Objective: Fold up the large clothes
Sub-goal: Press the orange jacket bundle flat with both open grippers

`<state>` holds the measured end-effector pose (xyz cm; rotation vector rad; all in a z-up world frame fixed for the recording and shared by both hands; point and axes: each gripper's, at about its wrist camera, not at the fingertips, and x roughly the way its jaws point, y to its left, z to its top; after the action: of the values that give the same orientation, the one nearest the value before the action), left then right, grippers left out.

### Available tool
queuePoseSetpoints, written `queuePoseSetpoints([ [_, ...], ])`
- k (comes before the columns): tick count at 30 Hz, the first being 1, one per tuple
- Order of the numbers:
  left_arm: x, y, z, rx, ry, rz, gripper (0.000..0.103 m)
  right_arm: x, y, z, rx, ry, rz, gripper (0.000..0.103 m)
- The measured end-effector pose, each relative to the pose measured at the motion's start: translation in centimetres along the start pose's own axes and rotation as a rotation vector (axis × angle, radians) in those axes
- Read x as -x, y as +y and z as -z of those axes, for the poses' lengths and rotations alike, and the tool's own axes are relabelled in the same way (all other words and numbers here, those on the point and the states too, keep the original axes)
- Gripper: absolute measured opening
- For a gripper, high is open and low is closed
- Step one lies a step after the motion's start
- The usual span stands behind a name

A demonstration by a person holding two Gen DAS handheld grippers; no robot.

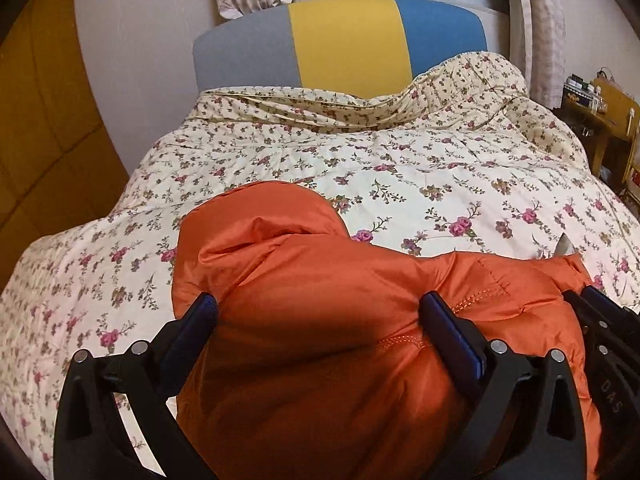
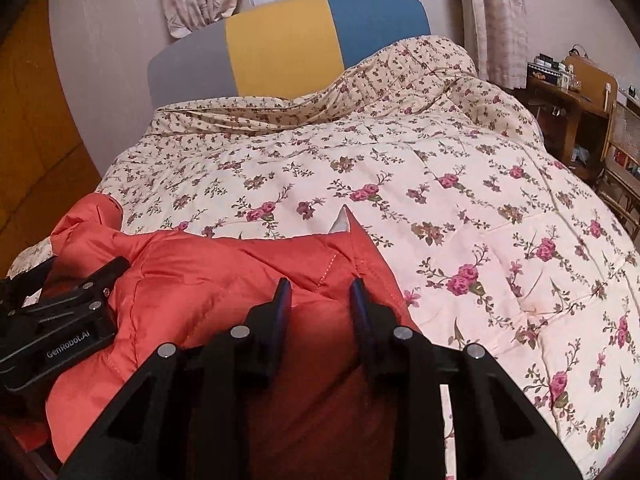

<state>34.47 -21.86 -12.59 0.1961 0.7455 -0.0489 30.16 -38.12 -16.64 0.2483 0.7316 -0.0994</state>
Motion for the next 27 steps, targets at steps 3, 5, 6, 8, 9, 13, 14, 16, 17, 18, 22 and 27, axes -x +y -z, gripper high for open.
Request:
queuePoseSetpoints([
  [3,0.5,0.0,0.1,-0.008,-0.010,-0.008,0.100,0.1,-0.1,0.1,0.005,-0.007,-0.002,0.030],
  [5,1.7,-0.1,0.5,-0.022,-0.022,-0.016,0.100,0.2,-0.1,0.1,0.005,-0.012,-0.001,0.030],
  [6,2.4,-0.1,0.8,-0.026,-0.021,-0.008,0.100,0.2,0.0,0.1,0.008,-0.013,0.001,0.031],
  [8,3.6,-0.1,1.5,-0.015,-0.019,0.015,0.100,0.4,0.0,0.1,0.014,-0.022,0.001,0.031],
  [9,4.8,0.0,2.2,-0.002,-0.025,0.037,0.100,0.7,-0.1,0.2,0.010,-0.030,-0.004,0.032],
  [13,7.9,-0.2,5.0,0.009,-0.084,0.078,0.100,3.3,0.0,0.9,0.004,-0.087,-0.029,0.053],
  [14,8.5,-0.3,5.8,-0.001,-0.111,0.080,0.100,4.0,0.1,1.2,0.009,-0.098,-0.027,0.057],
  [16,9.1,-0.7,6.8,-0.013,-0.145,0.080,0.100,5.3,0.4,1.9,0.025,-0.114,-0.023,0.061],
  [17,9.3,-0.8,7.3,-0.015,-0.166,0.074,0.100,5.7,0.4,2.3,0.028,-0.121,-0.017,0.061],
  [18,9.4,-0.9,7.5,-0.018,-0.177,0.071,0.100,6.0,0.4,2.8,0.026,-0.133,-0.010,0.061],
  [22,8.6,-1.1,7.8,-0.037,-0.210,0.096,0.100,5.7,0.1,3.4,0.008,-0.139,0.008,0.062],
  [27,8.0,-1.1,7.4,-0.040,-0.190,0.105,0.100,5.3,0.2,3.5,0.013,-0.129,0.021,0.064],
])
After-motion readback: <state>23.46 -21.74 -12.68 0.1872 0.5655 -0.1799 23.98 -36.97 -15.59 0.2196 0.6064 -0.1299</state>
